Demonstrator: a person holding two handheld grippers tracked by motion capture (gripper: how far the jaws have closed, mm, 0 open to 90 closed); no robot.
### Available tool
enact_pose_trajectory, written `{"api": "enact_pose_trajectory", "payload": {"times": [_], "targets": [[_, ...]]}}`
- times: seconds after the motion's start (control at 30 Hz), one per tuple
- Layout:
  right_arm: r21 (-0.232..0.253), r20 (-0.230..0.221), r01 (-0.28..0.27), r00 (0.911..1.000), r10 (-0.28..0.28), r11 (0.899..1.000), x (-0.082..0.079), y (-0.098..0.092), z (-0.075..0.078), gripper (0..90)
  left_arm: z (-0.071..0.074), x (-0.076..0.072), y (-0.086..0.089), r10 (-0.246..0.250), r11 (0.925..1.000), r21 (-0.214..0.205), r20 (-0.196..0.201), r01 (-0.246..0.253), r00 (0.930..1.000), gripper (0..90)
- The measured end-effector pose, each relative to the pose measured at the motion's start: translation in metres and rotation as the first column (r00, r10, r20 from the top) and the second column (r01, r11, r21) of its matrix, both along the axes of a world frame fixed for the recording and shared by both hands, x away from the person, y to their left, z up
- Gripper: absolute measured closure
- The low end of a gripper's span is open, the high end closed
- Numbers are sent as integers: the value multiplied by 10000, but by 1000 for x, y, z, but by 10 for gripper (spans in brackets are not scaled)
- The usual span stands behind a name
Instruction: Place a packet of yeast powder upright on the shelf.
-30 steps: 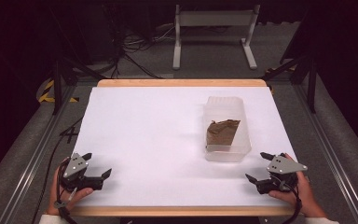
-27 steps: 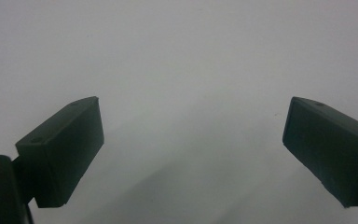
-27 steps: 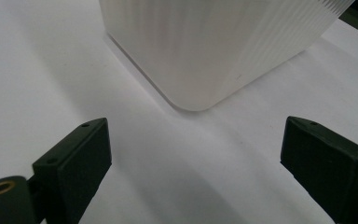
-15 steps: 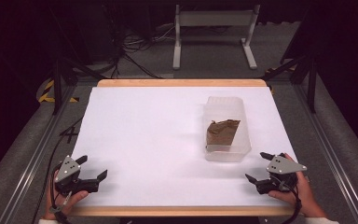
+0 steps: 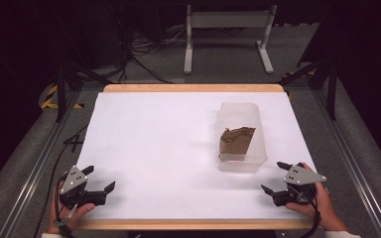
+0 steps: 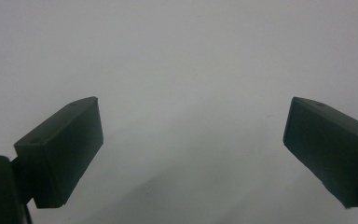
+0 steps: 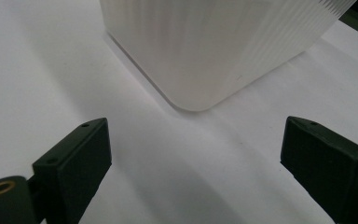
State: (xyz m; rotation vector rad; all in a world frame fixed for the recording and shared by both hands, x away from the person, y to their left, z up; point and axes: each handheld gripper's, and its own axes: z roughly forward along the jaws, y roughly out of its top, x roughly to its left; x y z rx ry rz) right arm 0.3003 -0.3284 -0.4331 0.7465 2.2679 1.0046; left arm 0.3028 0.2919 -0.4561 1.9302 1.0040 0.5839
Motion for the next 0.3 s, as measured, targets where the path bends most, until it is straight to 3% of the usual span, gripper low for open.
{"api": "enact_pose_trajectory", "payload": {"times": [0.3], "targets": [[27,-5,8,10000,-8,10000,0,-1,0,93,1,0,-2,68,10000,69,63,-68,10000,48]]}}
